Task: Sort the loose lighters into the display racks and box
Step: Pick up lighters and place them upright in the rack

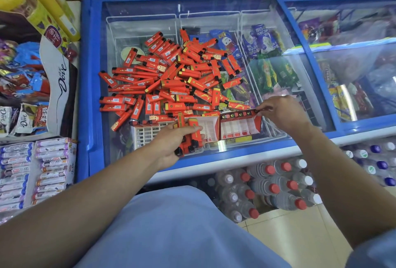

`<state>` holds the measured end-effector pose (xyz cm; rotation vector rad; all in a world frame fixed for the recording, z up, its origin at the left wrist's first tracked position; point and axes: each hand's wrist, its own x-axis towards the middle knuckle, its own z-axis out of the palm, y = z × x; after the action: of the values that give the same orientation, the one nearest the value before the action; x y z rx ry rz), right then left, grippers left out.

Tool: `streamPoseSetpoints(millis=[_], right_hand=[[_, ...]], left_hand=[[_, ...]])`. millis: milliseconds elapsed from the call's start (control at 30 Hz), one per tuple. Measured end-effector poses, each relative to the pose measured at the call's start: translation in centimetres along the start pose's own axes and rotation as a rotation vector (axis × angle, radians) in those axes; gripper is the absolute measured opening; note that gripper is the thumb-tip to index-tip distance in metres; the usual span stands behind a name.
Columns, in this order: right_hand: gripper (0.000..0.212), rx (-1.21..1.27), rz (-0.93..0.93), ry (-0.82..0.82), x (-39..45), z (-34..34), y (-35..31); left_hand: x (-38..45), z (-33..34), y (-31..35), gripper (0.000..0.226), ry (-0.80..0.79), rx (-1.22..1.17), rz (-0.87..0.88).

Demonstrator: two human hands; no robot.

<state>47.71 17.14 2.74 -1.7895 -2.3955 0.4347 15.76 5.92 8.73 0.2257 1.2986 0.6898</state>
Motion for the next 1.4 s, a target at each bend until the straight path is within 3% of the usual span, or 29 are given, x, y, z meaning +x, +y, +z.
streamPoseSetpoints(millis=[100, 233, 400, 600, 767, 867, 967, 1033, 1167, 1400], right_hand=[[0.010, -0.025, -0.047, -0.002, -0.1, -0.1, 0.2], [0.020, -0.014, -0.035, -0.028, -0.2, 0.3, 0.6], [0.025, -0.051, -0.044, -0.078, 0.1, 0.1, 0.2], [0.018, -0.021, 0.016, -0.007, -0.3, 0.6, 0.5], [0.017, -0.064, -0.003, -0.050, 0.2, 0.1, 0.0], [0.017, -0.087, 0.041, -0.077, 0.7, -0.2, -0.1], [0.017, -0.139, 0.086, -0.140, 1.0, -0.7, -0.5], [0.017, -0.190, 0.087, -0.175, 1.2, -1.0, -0.7], [0.019, -0.271, 0.010, -0.220, 0.8, -1.0, -1.4], [0.021, -0.269, 0.003, -0.162, 0.4, -0.9, -2.0]], left_hand=[[0.3, -0.2, 0.0, 0.011, 0.015, 0.006, 0.009], [0.7, -0.2, 0.0, 0.034, -0.002, 0.009, 0.006], [0.9, -0.1, 0.0, 0.030, -0.025, 0.032, 0.006], [1.1, -0.1, 0.1, 0.034, -0.023, 0.035, -0.011], [1.2, -0.1, -0.1, 0.011, -0.041, 0.036, -0.010], [1.2, 0.0, -0.2, 0.013, -0.028, 0.046, -0.002], [1.4, 0.2, -0.4, 0.037, -0.040, 0.037, -0.002], [1.5, 0.5, -0.5, 0.041, -0.043, 0.028, -0.004], [1.4, 0.6, -0.5, 0.037, -0.055, 0.033, -0.005], [1.3, 0.0, -0.6, 0.027, -0.043, 0.034, 0.004]])
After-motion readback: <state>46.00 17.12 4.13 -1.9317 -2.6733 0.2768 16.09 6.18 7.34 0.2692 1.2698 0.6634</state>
